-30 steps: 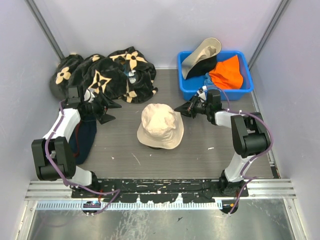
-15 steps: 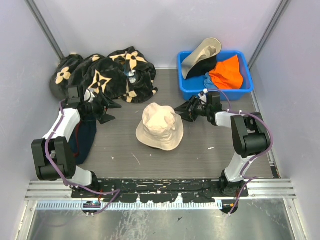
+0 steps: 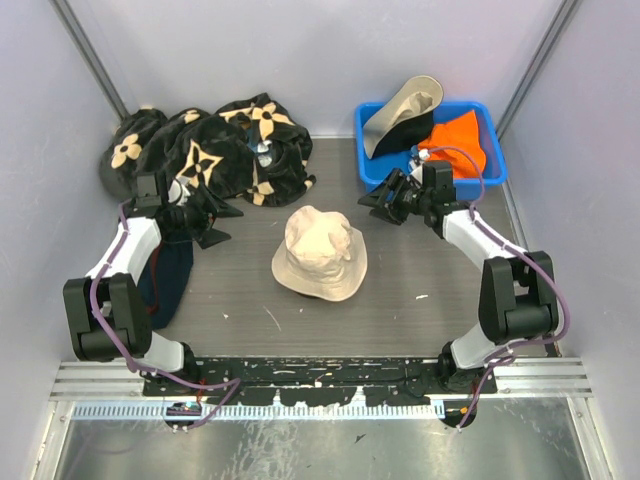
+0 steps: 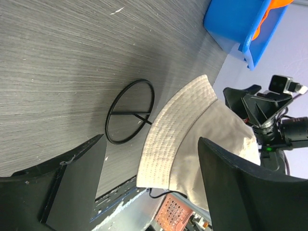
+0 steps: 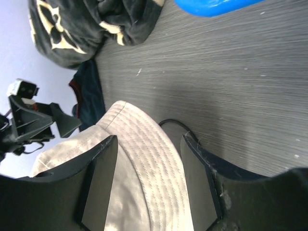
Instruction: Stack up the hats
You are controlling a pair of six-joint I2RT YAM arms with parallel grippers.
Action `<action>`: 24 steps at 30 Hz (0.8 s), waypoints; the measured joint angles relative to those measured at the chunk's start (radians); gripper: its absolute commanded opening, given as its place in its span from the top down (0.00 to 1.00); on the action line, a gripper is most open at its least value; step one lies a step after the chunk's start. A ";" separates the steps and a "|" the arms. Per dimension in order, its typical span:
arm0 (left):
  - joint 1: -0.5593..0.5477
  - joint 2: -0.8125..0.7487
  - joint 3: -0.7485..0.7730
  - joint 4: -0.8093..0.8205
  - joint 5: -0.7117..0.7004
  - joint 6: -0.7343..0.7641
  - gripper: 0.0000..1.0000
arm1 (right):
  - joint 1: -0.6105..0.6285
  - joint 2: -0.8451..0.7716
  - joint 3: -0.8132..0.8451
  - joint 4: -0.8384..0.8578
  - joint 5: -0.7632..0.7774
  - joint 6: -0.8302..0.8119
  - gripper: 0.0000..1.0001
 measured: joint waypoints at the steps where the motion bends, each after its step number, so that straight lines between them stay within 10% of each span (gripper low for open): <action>1: 0.000 0.000 -0.001 0.000 0.001 0.000 0.16 | 0.000 -0.011 0.010 -0.029 0.020 -0.021 0.39; 13: -0.016 -0.185 -0.192 -0.004 0.002 -0.013 0.17 | -0.087 -0.082 0.323 -0.415 0.288 -0.182 0.38; 24: -0.018 -0.188 -0.152 -0.019 -0.001 0.001 0.17 | -0.218 0.290 0.783 -0.595 0.565 -0.256 0.38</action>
